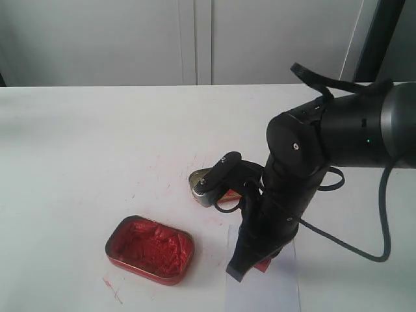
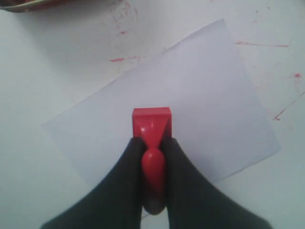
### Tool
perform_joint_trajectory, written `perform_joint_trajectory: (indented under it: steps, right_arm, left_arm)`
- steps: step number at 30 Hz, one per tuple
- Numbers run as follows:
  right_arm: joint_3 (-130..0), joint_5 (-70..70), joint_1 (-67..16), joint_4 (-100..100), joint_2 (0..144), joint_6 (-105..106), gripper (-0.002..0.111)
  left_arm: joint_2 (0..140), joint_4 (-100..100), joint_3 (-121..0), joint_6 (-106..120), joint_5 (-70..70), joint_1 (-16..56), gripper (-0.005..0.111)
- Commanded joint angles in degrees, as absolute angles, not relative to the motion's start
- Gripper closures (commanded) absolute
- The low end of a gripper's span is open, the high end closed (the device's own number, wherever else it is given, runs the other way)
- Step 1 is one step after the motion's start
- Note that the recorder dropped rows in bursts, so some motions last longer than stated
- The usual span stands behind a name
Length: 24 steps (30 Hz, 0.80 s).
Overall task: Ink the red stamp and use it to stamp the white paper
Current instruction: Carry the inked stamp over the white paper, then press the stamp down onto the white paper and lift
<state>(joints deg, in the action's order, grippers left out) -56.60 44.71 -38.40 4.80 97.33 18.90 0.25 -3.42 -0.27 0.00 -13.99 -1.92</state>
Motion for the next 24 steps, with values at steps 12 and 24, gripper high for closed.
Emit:
perform_joint_trajectory:
  steps: [12, 24]
  right_arm:
    - [-52.56, 38.99, -38.24, -1.05, 96.61, 8.54, 0.108]
    - [-52.56, 36.85, -39.56, -1.05, 98.51, 5.53, 0.108]
  left_arm:
    - [0.00, -3.61, 0.00, 0.00, -13.90, -1.54, 0.107]
    - [0.00, -3.61, 0.00, 0.00, -13.90, -1.54, 0.107]
